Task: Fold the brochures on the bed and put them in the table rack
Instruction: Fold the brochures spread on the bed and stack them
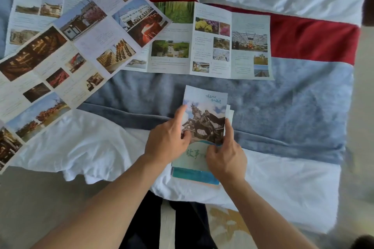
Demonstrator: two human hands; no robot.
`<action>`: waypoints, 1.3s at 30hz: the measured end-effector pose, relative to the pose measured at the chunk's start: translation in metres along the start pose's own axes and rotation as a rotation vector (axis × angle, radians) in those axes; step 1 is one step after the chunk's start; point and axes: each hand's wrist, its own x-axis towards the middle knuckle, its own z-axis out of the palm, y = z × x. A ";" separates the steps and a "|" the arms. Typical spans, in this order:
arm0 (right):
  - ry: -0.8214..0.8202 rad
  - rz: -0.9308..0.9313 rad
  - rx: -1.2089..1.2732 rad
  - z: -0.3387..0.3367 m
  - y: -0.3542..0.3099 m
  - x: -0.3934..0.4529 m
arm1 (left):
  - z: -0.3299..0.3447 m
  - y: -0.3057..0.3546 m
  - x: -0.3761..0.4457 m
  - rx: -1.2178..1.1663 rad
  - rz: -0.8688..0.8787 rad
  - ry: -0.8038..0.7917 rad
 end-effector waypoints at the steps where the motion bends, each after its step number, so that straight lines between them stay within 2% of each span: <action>1: -0.013 -0.005 -0.025 -0.001 0.009 -0.002 | 0.004 0.001 -0.004 0.031 0.041 -0.009; 7: -0.026 -0.114 -0.163 -0.008 0.030 -0.005 | 0.016 -0.003 -0.018 0.101 0.155 -0.117; 13: 0.162 -0.347 -0.257 -0.010 0.026 0.005 | 0.019 -0.010 -0.010 0.192 0.270 -0.065; 19: 0.016 -0.569 -0.339 -0.010 0.010 0.020 | 0.021 -0.010 -0.007 0.158 0.238 -0.197; 23: 0.020 -0.534 -0.384 -0.011 -0.003 0.027 | 0.023 -0.010 -0.009 0.074 0.202 -0.251; 32: 0.025 -0.469 -0.451 -0.010 -0.013 0.045 | 0.033 -0.007 -0.010 0.115 0.177 -0.240; 37: -0.041 -0.410 -0.529 -0.016 -0.027 0.053 | 0.029 0.006 -0.006 0.163 0.176 -0.239; 39: -0.025 -0.395 -0.561 -0.019 -0.036 0.052 | 0.022 0.008 -0.005 0.116 0.186 -0.218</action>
